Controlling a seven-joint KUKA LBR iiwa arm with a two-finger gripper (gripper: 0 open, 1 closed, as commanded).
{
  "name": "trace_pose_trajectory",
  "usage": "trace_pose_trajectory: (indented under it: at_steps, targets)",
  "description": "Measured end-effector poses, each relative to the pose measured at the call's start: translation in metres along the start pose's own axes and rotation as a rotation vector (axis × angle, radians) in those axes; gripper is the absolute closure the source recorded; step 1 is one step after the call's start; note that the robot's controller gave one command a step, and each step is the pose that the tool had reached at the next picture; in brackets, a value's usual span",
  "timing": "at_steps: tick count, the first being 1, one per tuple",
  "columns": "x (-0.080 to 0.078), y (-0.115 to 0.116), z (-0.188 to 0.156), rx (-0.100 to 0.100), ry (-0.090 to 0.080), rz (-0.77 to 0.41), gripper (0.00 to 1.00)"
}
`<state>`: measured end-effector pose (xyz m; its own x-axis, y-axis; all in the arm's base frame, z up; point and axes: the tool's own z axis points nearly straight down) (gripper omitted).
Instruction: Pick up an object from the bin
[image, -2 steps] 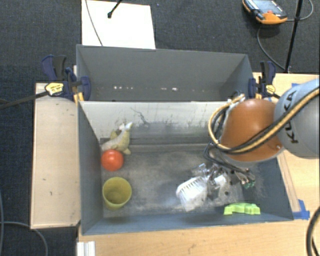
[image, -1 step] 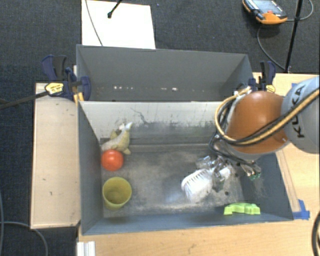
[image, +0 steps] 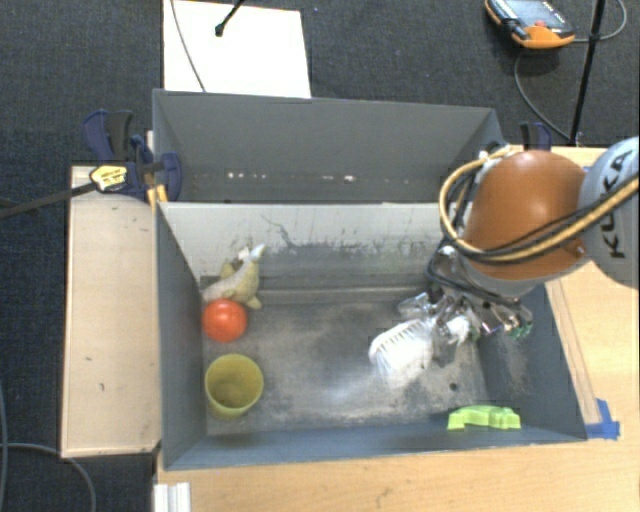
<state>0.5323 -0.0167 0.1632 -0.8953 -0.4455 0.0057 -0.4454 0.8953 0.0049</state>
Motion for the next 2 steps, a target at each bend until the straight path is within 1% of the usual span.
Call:
trace_pose_trajectory:
  at_steps: [1,2]
  targets:
    - [-0.006,-0.009,-0.069,0.003,-0.004,0.009,1.00]
    - [-0.006,-0.008,-0.082,0.007,-0.010,0.010,1.00]
